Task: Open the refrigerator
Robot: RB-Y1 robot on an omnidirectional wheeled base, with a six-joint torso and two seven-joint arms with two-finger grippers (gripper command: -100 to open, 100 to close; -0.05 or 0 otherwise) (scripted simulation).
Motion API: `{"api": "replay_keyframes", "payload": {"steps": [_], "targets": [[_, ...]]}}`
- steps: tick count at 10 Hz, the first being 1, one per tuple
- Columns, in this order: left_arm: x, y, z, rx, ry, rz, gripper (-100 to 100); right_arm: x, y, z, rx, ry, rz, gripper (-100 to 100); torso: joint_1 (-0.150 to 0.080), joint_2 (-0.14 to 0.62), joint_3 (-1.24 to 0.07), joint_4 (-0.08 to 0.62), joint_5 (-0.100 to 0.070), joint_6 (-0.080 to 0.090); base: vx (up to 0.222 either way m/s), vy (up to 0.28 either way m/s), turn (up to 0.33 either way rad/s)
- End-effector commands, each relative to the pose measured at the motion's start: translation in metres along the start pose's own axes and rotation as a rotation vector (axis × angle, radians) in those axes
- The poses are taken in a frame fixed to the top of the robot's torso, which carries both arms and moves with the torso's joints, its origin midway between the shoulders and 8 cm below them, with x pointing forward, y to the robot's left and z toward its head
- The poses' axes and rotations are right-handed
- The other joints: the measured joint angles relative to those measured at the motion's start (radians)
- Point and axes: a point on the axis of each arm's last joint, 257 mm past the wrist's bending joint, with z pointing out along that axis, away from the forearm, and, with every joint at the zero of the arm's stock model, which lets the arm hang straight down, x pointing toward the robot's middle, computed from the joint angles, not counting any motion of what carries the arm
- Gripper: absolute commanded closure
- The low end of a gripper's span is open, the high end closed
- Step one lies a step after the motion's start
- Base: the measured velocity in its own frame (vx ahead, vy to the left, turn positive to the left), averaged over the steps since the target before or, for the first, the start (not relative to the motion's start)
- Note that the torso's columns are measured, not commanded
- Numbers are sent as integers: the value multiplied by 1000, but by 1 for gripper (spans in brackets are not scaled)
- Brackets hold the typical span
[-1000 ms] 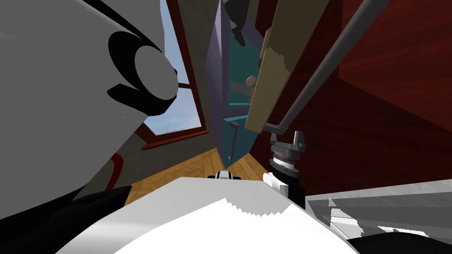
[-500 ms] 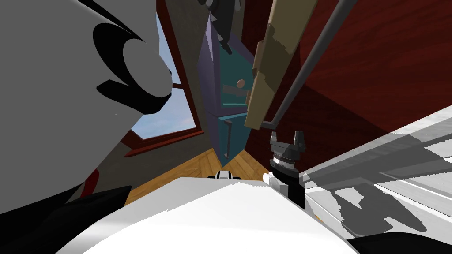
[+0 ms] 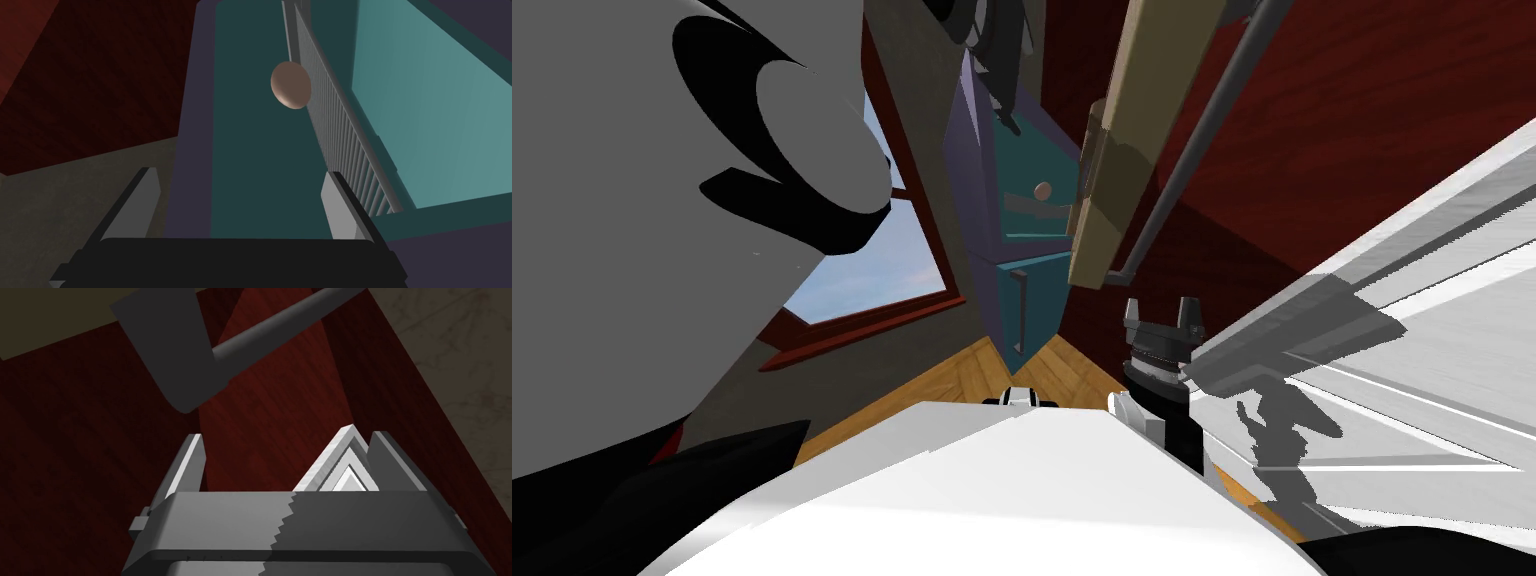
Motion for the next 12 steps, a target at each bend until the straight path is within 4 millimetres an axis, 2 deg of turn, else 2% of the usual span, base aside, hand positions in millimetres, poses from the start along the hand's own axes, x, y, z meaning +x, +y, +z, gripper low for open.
{"api": "replay_keyframes", "payload": {"steps": [1, 2, 3, 5, 6, 8, 9, 10, 11, 12], "targets": [[33, -8, -3, 8, 54, -17, 100, 0, 0, 0, 0, 0, 0, 0, 1, -2, -1, -1, 0, 0, 85, 8, 341], [55, -14, -5, 14, 89, -20, 100, 0, 0, 0, 0, 0, 0, 0, 0, -4, -3, -1, 0, 0, 138, 15, 410], [59, -19, -8, 27, 93, -12, 100, 0, 0, 0, 0, 0, 0, 0, 0, -4, -3, -2, 0, 0, 102, 9, 155], [101, -28, -14, 32, 164, -26, 100, 0, 0, 0, 0, 0, 0, 0, -1, 3, 2, 1, -1, 1, 81, 8, 298], [101, -27, -13, 31, 163, -28, 100, -1, 1, -1, -3, -2, -2, 0, 0, -4, -6, 0, 3, -6, 54, 3, 166], [107, -34, -18, 49, 169, -10, 100, -1, 0, -2, 0, -2, -3, 0, -1, -10, -11, -3, 2, -2, 6, -2, -27], [129, -38, -23, 52, 206, -14, 100, -1, 1, -3, -1, -3, -3, 0, -2, -9, -9, -3, 1, -2, 23, 10, 214], [131, -40, -25, 58, 208, -8, 100, -2, 1, -4, -1, -3, -8, 0, -2, -12, -12, -3, 2, -6, 38, -1, 157], [149, -39, -28, 50, 241, -21, 100, -3, 0, -5, 3, -3, -18, 0, -4, -17, -15, -4, 2, -7, 65, -6, 204], [155, -45, -32, 66, 246, -5, 100, -4, 0, -8, 9, -3, -32, 0, -6, -22, -20, -4, 2, -11, 39, 2, 141]]}}
